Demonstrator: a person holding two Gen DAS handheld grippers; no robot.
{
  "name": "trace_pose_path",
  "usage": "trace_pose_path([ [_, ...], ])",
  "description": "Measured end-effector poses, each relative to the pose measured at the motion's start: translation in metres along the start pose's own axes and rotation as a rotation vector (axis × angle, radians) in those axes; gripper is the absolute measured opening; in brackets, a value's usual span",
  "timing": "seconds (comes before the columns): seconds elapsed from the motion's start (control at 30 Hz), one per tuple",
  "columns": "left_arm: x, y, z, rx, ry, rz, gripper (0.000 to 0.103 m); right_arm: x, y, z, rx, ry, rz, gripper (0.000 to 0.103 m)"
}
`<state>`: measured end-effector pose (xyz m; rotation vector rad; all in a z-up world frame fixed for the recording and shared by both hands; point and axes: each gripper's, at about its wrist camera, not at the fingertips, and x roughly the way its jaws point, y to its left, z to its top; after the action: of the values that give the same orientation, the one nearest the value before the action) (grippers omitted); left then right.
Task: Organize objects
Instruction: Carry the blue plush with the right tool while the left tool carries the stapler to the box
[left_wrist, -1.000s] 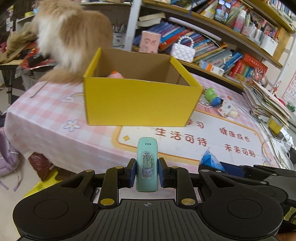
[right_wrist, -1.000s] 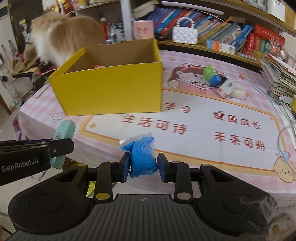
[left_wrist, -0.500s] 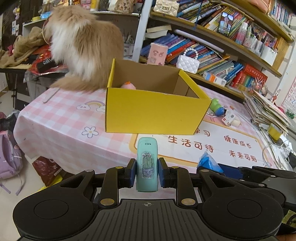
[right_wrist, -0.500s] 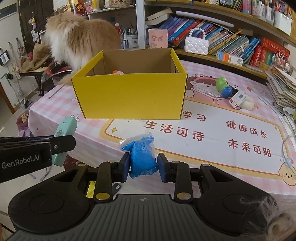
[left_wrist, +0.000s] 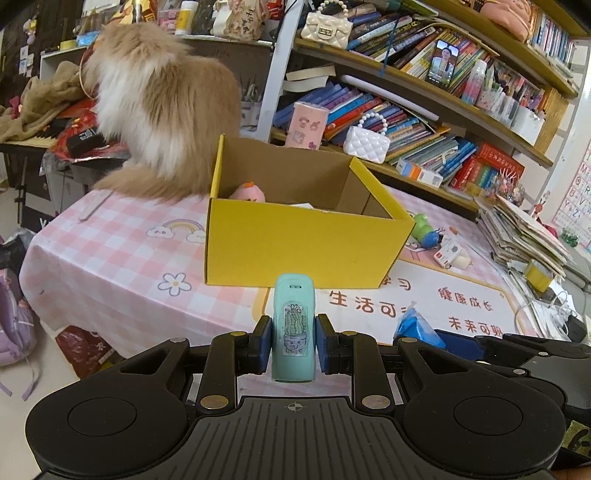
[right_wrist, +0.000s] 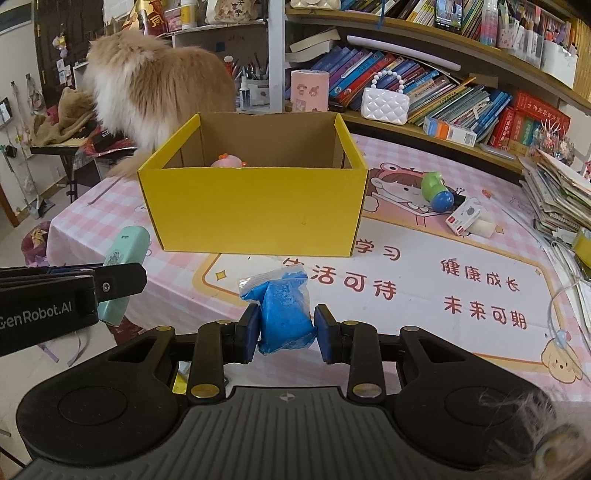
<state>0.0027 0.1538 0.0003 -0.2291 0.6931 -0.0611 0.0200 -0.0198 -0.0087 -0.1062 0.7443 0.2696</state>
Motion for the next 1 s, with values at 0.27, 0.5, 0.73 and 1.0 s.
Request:
trace_pose_path([
  [0.27,0.009,-0.004,0.014,0.029,-0.029,0.009,0.023,0.011,-0.003,0.013,-0.012,-0.024,0.003,0.030],
  [0.5,0.024,-0.008,0.049,0.050,-0.094,0.019,0.023,0.025,-0.015,0.053,-0.008,-0.111,0.002,0.030],
  [0.73,0.057,-0.011,0.093,0.041,-0.140,0.050,0.023,0.057,-0.027,0.109,-0.044,-0.191,0.004,0.030],
  [1.0,0.113,-0.013,0.127,0.030,-0.110,0.114,0.023,0.121,-0.030,0.149,-0.130,-0.152,0.037,0.030],
])
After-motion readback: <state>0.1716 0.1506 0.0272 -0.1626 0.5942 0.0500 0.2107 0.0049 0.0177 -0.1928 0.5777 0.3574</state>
